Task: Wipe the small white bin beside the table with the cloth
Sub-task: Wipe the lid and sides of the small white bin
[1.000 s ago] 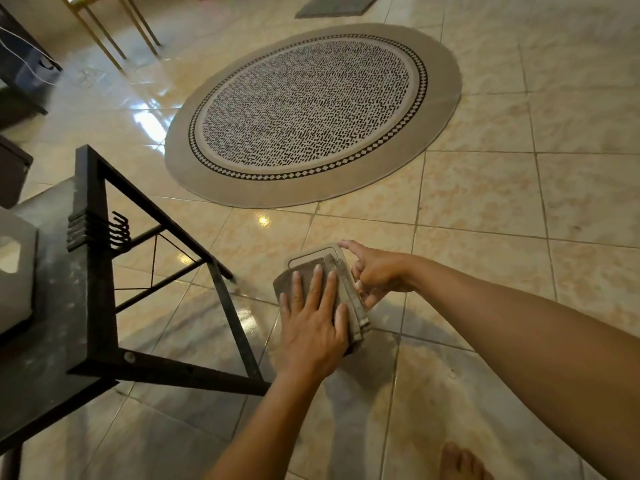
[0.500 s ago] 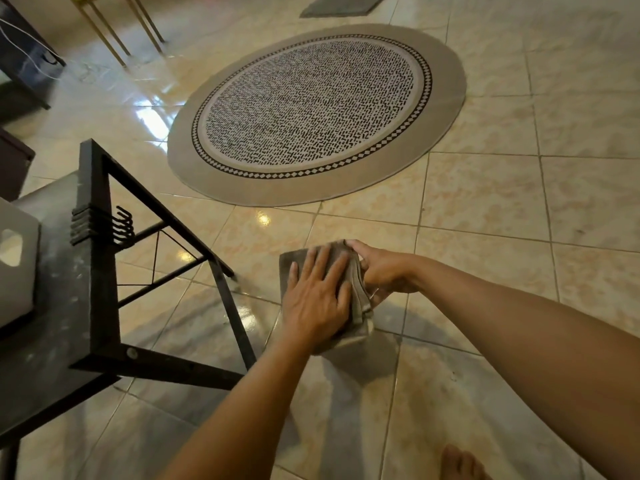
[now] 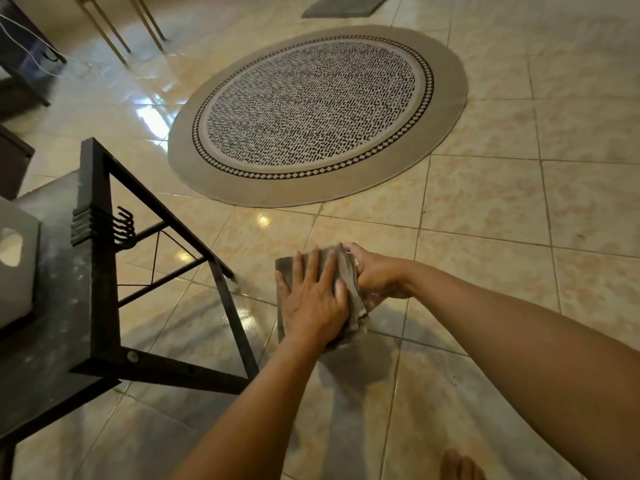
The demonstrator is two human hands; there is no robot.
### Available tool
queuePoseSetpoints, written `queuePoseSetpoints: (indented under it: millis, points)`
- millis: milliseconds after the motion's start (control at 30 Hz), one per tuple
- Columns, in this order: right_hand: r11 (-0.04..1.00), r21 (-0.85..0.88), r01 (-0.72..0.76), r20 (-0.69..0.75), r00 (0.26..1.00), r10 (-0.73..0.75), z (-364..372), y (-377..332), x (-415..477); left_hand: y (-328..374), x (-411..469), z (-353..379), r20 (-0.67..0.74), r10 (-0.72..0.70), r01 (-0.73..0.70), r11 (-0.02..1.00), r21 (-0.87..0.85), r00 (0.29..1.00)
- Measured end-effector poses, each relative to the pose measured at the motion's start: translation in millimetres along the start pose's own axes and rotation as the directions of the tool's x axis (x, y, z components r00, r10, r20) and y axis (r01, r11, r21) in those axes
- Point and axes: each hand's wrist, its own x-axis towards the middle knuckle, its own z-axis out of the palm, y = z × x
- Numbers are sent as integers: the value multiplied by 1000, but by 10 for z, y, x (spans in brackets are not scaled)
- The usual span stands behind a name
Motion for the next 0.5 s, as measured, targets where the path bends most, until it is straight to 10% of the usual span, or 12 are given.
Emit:
queuePoseSetpoints:
  millis: [100,233,400,500]
  points:
    - [999,38,-12,-9,1000,12,-23,30,-5,-17,-122,22,4,110,-110,993,42,994]
    - [1000,28,-10,5,1000,10,44,-2,71,-166,123,-54,-8,-105,105,994,-5,994]
    - [999,46,-12,-2,1000,12,-27,35,54,-70,-58,-4,9,105,-106,993,44,994]
    - [999,37,-3,-3,1000,3,56,-23,86,-213,120,-67,-5,-57,57,998,-19,998]
